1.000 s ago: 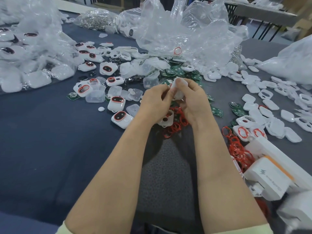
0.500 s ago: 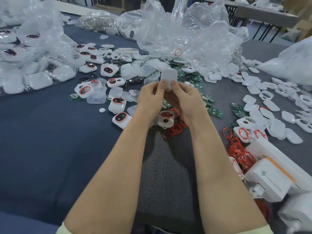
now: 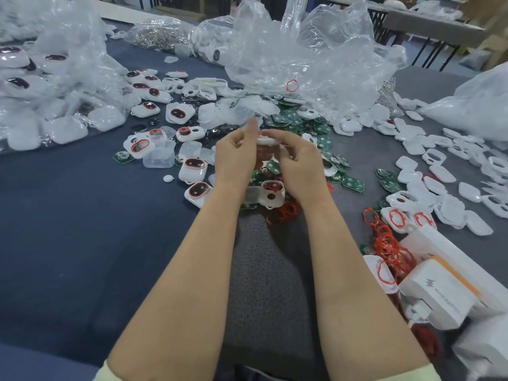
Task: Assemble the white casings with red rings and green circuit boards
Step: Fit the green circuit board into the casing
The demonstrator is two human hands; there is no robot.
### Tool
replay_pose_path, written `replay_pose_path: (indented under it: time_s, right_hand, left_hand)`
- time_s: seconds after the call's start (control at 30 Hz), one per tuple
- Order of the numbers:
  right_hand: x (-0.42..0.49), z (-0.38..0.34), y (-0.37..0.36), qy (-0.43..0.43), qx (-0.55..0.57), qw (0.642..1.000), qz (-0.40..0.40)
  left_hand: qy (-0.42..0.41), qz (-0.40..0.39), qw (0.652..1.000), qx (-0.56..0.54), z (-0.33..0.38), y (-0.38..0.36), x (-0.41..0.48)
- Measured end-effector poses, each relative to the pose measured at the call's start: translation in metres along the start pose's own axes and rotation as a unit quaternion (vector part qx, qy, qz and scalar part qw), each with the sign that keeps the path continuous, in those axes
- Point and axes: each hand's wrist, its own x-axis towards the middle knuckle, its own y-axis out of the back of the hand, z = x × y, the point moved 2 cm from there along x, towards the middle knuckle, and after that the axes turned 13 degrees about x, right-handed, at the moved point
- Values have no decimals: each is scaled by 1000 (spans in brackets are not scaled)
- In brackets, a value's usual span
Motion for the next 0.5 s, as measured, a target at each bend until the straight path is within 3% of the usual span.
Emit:
replay_pose_path:
  time_s: [0.17, 0.5]
  right_hand:
    - [1, -3, -2, -56, 147, 986, 56]
    - [-1, -7, -1, -61, 166, 980, 87]
  left_hand:
    - [7, -38, 999, -32, -5, -3, 1]
    - [-56, -5, 997, 61, -3, -6, -2]
